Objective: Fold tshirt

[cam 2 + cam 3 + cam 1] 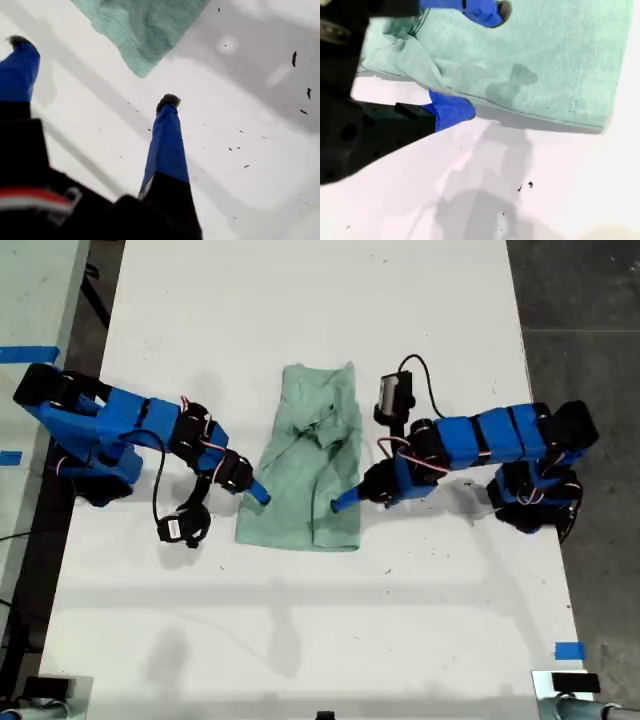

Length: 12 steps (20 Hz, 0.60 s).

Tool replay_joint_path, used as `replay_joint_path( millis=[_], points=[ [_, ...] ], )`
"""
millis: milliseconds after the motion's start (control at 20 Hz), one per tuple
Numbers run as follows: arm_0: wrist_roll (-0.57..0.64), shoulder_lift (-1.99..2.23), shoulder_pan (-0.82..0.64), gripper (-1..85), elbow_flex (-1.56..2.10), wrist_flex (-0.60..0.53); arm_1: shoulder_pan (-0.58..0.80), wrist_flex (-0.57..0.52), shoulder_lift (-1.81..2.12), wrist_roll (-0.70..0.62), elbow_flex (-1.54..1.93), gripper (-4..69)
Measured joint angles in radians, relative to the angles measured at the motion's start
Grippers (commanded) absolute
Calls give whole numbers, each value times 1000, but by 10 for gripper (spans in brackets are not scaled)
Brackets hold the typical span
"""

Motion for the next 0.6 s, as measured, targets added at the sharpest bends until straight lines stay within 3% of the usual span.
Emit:
replay_joint_path(
  millis=[150,250,300,500,600],
  points=[
    [-34,-98,0,160,130,-176,0,0,0,2,11,407],
    [-80,-137,5,28,183,-275,0,-2,0,9,29,407],
    [-92,-138,8,10,206,-305,0,0,0,14,38,407],
    [-117,-126,0,1,184,-290,-8,-2,0,21,55,405],
    [-130,-129,-2,1,124,-161,-8,-2,0,21,57,403]
  ],
)
